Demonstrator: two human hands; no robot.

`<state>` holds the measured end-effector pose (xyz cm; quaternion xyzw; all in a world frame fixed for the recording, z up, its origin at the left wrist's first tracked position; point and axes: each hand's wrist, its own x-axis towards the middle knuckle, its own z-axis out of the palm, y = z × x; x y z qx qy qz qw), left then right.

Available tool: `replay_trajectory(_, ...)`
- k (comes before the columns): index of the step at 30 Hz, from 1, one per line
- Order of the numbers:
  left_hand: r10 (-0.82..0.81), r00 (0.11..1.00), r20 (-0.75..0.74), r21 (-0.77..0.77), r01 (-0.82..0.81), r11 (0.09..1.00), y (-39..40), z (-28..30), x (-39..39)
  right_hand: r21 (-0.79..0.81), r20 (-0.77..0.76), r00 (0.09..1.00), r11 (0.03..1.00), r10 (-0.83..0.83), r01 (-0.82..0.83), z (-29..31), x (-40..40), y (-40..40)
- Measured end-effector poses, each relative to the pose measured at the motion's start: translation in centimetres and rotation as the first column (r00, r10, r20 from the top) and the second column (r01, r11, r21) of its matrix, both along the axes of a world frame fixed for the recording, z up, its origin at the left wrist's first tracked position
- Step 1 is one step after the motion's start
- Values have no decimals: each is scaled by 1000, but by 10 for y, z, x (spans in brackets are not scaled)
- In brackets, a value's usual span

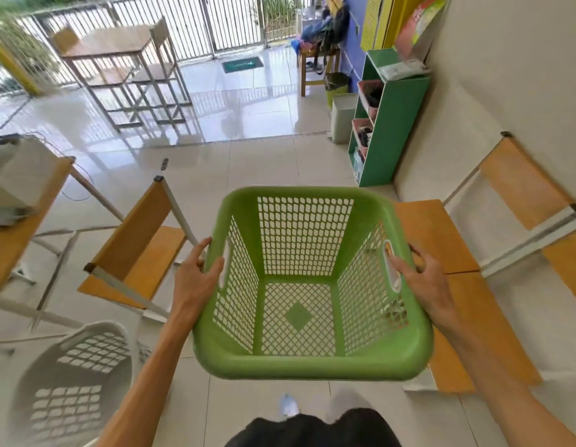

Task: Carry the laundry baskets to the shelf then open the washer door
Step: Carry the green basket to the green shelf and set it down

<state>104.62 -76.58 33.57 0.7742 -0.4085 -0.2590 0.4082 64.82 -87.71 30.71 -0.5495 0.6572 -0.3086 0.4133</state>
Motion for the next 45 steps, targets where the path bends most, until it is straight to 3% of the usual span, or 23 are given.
replay_trajectory(9, -17, 1000, -16, -22, 16, 1000, -157, -13, 41, -28, 66, 994, 996, -87, 89, -17, 39, -135)
replay_trajectory(21, -153, 987, 45, -4, 153, 988, -480, -2, 33, 27, 27, 981, 981, -193, 193, -6, 32, -416)
replay_trajectory(29, -309, 950, 50, 55, 306, 950, -671, -12, 32, 42, -14, 942, 941, -335, 335, -9, 23, -546)
replay_trajectory(35, -504, 862, 43, 131, 496, 859, -832, -30, 17, 115, -15, 844, 838, -535, 533, -24, 19, -622)
replay_trajectory(39, -634, 773, 7, 220, 618, 755, -940, -32, -3, 156, -11, 709, 699, -705, 698, -41, 20, -662)
replay_trajectory(45, -848, 525, 66, 353, 783, 512, -1074, -40, -47, 189, 32, 454, 451, -890, 872, -63, 41, -691)
